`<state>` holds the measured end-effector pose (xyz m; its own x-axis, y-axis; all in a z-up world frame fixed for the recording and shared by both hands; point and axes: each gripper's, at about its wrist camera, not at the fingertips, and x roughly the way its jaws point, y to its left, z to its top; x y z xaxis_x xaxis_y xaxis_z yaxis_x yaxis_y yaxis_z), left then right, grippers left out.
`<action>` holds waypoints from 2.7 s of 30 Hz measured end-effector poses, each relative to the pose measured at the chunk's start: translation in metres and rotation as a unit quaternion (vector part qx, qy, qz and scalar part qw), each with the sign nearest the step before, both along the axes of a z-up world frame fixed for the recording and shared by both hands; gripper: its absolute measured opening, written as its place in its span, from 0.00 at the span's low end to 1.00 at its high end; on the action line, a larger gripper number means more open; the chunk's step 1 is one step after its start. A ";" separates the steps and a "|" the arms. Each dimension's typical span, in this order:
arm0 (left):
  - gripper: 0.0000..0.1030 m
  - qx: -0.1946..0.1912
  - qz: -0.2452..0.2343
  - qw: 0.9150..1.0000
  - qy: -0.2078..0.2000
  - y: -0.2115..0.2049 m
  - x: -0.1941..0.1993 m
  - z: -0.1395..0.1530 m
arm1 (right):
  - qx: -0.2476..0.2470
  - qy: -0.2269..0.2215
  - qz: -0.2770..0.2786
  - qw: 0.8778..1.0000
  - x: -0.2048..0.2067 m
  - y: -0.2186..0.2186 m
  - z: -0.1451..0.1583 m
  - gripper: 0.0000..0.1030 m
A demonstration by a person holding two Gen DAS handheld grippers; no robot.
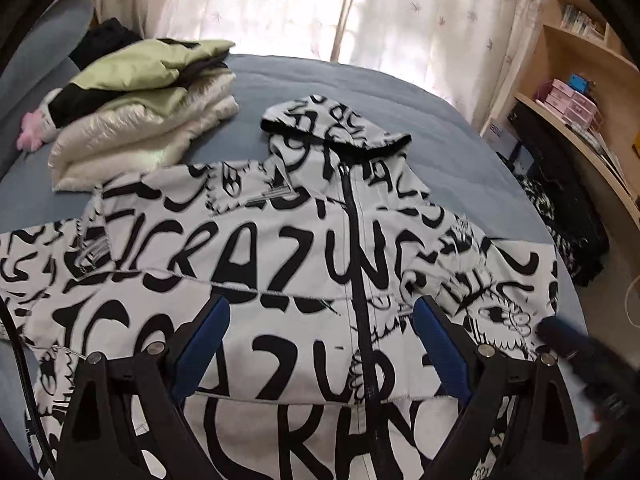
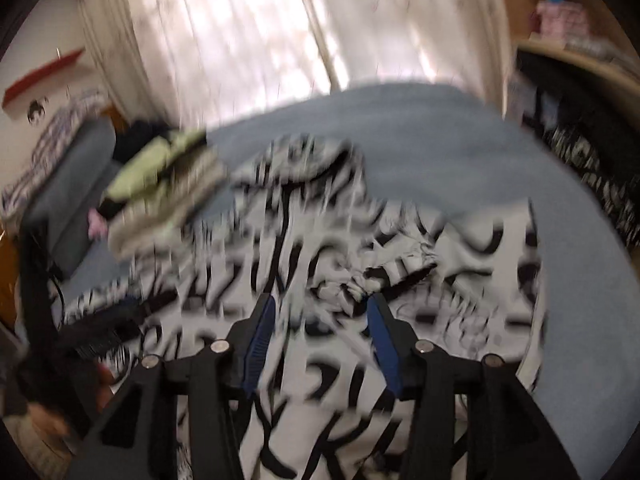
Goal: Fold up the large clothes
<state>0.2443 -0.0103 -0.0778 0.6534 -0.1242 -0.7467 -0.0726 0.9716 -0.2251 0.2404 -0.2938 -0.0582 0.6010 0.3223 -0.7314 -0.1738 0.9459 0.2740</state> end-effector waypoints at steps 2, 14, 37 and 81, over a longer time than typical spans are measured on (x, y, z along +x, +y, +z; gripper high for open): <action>0.89 -0.012 -0.008 1.000 0.009 -0.001 0.000 -0.006 | 0.010 0.023 -0.003 1.000 -0.014 0.009 -0.011 0.47; 0.89 0.007 -0.137 0.990 0.011 -0.074 0.027 -0.019 | 0.062 0.086 -0.103 0.989 -0.058 -0.041 -0.065 0.47; 0.98 0.243 -0.317 0.914 0.073 -0.233 0.129 -0.094 | 0.071 0.029 -0.118 0.990 -0.084 -0.043 -0.100 0.47; 0.81 -0.144 -0.106 0.978 0.105 0.010 0.074 -0.051 | 0.073 0.032 -0.079 0.994 -0.079 -0.066 -0.031 0.49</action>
